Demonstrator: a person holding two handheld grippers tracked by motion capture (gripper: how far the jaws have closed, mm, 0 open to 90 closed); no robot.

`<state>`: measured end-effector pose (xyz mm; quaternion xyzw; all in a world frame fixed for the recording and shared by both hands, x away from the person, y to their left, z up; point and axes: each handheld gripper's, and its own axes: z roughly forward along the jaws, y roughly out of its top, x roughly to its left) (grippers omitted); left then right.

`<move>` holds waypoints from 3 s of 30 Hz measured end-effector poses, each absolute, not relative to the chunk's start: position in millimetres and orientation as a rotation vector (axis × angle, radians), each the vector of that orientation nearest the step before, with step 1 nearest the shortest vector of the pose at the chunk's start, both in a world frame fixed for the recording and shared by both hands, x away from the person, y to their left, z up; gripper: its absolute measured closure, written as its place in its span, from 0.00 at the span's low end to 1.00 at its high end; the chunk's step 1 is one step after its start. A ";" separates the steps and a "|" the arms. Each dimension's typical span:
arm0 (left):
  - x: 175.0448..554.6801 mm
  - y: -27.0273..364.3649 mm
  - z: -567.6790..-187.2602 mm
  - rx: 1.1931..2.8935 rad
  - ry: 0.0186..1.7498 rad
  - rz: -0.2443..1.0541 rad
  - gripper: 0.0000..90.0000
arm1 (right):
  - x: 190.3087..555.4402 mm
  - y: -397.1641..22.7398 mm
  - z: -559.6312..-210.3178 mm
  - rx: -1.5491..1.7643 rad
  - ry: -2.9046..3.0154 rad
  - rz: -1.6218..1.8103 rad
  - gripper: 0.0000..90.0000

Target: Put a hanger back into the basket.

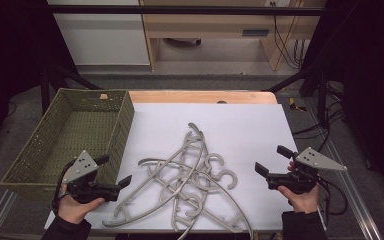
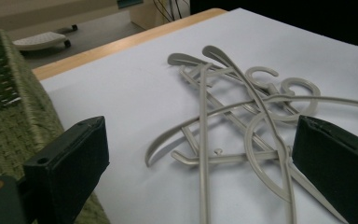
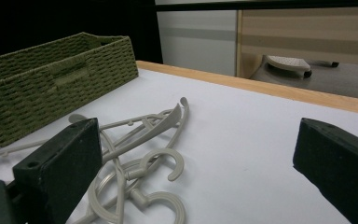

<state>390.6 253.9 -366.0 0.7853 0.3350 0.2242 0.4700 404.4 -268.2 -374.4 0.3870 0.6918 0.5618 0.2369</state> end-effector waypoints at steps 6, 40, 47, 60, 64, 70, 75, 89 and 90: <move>388.2 235.0 -373.9 2.003 0.790 0.499 0.05 | 405.2 -265.3 -374.9 1.060 1.909 1.533 0.02; 381.3 170.5 -449.6 2.436 0.675 0.324 0.52 | 405.6 -262.0 -376.2 1.065 1.946 1.520 0.02; 384.9 167.9 -454.6 2.469 0.715 0.310 0.61 | 406.0 -261.0 -376.7 1.067 1.953 1.518 0.02; 387.8 160.6 -452.9 2.517 0.702 0.236 0.85 | 406.5 -261.3 -377.0 1.060 1.957 1.519 0.02; 388.3 159.0 -453.1 2.516 0.715 0.227 0.89 | 407.0 -261.0 -377.3 1.063 1.961 1.526 0.02; 386.7 157.2 -452.2 2.527 0.725 0.243 0.90 | 407.0 -260.4 -377.6 1.064 1.966 1.534 0.02; 385.3 155.9 -451.9 2.528 0.725 0.250 0.90 | 407.5 -260.6 -378.0 1.066 1.967 1.528 0.02; 379.2 158.8 -440.4 2.494 0.701 0.292 0.90 | 408.0 -261.4 -378.8 1.068 1.966 1.527 0.02; 379.0 158.9 -439.5 2.492 0.700 0.287 0.90 | 407.8 -261.6 -378.8 1.065 1.968 1.531 0.02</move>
